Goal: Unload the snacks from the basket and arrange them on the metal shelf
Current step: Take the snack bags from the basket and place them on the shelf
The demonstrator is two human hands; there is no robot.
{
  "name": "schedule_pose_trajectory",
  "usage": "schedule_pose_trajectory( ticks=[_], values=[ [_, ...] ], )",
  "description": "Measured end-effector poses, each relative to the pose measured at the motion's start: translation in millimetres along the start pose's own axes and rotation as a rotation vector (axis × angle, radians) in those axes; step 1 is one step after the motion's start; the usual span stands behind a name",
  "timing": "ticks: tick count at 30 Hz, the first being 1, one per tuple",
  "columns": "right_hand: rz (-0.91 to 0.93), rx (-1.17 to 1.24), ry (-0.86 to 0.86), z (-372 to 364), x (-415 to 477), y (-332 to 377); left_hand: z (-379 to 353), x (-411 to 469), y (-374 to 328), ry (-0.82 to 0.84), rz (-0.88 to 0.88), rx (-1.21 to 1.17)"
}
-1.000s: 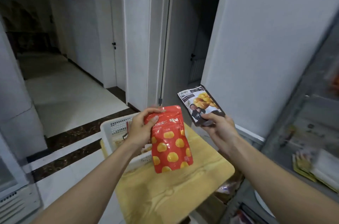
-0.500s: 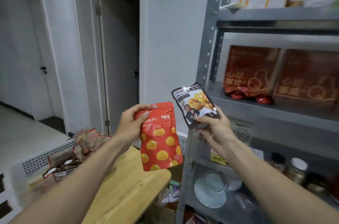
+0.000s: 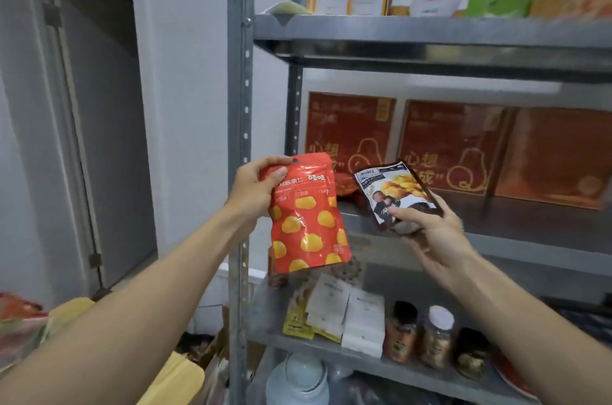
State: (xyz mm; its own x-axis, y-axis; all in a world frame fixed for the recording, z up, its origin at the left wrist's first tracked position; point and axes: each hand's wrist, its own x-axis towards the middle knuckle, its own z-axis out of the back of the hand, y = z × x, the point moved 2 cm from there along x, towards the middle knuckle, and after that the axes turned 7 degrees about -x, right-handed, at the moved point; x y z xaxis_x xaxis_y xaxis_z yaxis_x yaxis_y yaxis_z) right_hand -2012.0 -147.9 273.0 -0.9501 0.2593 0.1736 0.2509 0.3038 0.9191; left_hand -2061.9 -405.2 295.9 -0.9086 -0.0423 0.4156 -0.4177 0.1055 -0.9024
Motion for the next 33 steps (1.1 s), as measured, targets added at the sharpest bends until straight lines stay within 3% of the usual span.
schedule_pose_trajectory(
  ticks=[7,16,24,33],
  values=[
    [0.063,-0.052,-0.144,40,82,13,-56,113,33,0.091,0.016,-0.042],
    [-0.014,-0.219,-0.258,55,138,1,-105,219,85,0.21,0.231,-0.001],
    [-0.027,-0.416,-0.334,67,171,-16,-107,256,129,0.27,0.201,0.307],
    [0.012,-0.633,-0.387,77,186,-27,-109,260,145,0.317,0.139,0.407]
  ],
)
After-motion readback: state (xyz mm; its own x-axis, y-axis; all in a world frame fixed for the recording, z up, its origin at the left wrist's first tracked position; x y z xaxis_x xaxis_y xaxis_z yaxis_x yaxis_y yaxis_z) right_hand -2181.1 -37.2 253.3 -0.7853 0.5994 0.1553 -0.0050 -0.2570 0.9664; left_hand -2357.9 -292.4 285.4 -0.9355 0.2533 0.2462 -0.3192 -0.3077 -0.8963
